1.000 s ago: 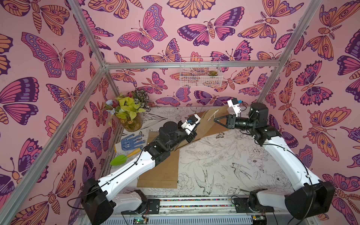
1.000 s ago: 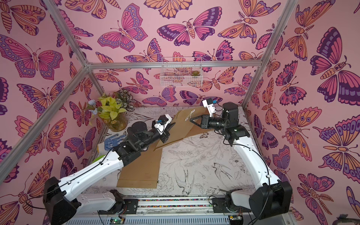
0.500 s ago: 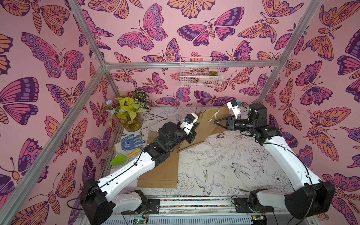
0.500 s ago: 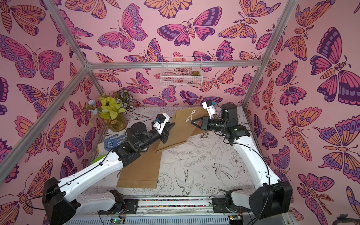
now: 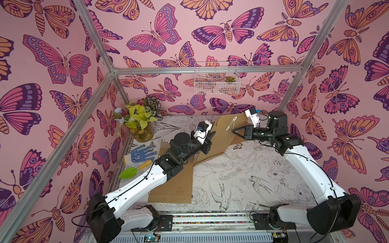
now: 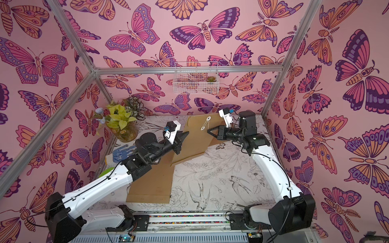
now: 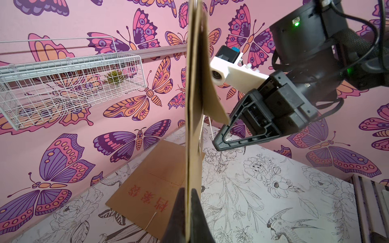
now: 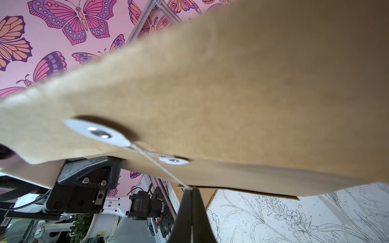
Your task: Open the file bag
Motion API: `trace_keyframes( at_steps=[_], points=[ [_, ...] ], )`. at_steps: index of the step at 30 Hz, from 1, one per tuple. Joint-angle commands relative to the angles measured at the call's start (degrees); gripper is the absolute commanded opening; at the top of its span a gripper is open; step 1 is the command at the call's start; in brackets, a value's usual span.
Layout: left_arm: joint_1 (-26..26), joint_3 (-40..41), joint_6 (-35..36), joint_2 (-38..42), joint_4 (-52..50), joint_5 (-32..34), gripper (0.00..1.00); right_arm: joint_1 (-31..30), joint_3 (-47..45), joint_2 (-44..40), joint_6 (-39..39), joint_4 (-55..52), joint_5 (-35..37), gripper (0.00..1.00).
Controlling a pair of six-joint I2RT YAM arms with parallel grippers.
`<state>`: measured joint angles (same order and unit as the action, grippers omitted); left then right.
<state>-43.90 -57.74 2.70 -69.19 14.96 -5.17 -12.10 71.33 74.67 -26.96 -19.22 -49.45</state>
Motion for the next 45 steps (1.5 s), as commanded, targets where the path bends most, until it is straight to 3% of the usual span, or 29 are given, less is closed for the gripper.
trace_keyframes(
  at_steps=[1, 8, 27, 32, 45],
  points=[
    [0.0, 0.9, -0.5, 2.8, 3.8, -1.6, 0.00, 0.0, 0.8, -0.6, 2.0, -2.4, 3.9, 0.00],
    [0.4, 2.0, 0.9, 5.0, 2.4, -6.6, 0.00, 0.7, -2.2, -6.2, 1.6, 1.4, 10.8, 0.00],
    [0.7, 1.7, 5.0, 5.2, -3.7, -8.7, 0.00, 0.8, -5.0, -16.0, 5.0, 3.1, 21.3, 0.00],
    [0.7, 1.3, 5.8, 4.4, -5.8, -12.5, 0.00, 0.8, -5.0, -16.3, 5.7, 3.2, 21.6, 0.00],
    [0.7, 0.3, 5.1, 2.4, -6.5, -13.9, 0.00, 0.8, -5.3, -18.5, 7.1, 3.8, 22.6, 0.00]
  ],
)
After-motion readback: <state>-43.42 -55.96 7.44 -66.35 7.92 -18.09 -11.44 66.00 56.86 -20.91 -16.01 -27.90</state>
